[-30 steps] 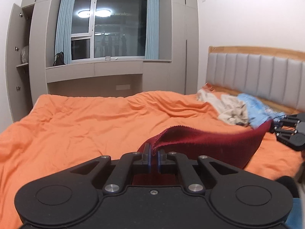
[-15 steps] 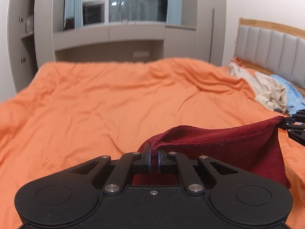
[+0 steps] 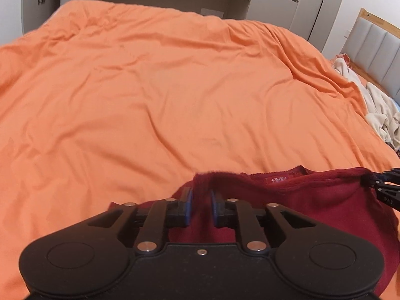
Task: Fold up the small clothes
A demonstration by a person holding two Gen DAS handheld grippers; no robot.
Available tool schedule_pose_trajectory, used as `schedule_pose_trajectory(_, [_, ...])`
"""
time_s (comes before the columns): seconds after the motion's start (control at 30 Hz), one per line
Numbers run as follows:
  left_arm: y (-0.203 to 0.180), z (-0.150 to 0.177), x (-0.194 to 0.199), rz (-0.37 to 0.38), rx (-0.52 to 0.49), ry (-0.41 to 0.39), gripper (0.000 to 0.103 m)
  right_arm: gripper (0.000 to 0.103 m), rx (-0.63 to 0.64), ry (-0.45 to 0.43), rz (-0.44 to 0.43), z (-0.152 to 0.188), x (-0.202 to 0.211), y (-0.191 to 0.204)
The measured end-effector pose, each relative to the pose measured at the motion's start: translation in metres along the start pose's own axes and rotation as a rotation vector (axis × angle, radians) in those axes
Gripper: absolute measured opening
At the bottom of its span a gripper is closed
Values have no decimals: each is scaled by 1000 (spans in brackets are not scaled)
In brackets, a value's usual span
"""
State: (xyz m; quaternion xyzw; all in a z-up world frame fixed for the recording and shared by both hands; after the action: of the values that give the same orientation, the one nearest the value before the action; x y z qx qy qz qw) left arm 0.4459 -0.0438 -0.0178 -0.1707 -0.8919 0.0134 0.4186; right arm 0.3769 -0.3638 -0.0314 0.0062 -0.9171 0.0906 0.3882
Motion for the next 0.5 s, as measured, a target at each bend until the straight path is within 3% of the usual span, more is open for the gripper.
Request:
schedule_pose_trajectory(0.1, [2,0,-1,19,19,5,53,66,-34,-14,-34,1,1,-7])
schedule_pose_trajectory(0.13, [1,-1,-1,17,20,1,63,74,-41,-21,-44,-1,2,-10])
schedule_pose_trajectory(0.17, [1,-1,1,13,18,-4,67,76,-48,-28,-54,-2,5,-14])
schedule_pose_trajectory(0.23, [0,0,8,3,5,-18,75,93,-72,-39,-72,-1,13,-21])
schedule_pose_trajectory(0.27, [1,0,13,-1,0,-28,77,96,-90,-47,-78,0,18,-25])
schedule_pose_trajectory(0.4, [5,6,42,5,-11,-58,101,103,-177,-60,-131,7,46,-40])
schedule_pose_trajectory(0.5, [3,21,64,7,-43,-76,102,103,-217,-90,-181,18,73,-41])
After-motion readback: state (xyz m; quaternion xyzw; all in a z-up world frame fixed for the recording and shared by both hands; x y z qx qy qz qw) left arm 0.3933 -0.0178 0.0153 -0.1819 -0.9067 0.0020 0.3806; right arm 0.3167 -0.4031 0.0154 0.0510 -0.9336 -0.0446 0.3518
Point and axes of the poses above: each gripper's, at about its wrist camera, not at the fingertips, and x roughly against the way its jaws point, y to its left, z to its underside, the point moved 1 cm from there along -x, roughly the way its jaws point, and after that the axes turned 2 degrees about -z, right-handed, at the moved point
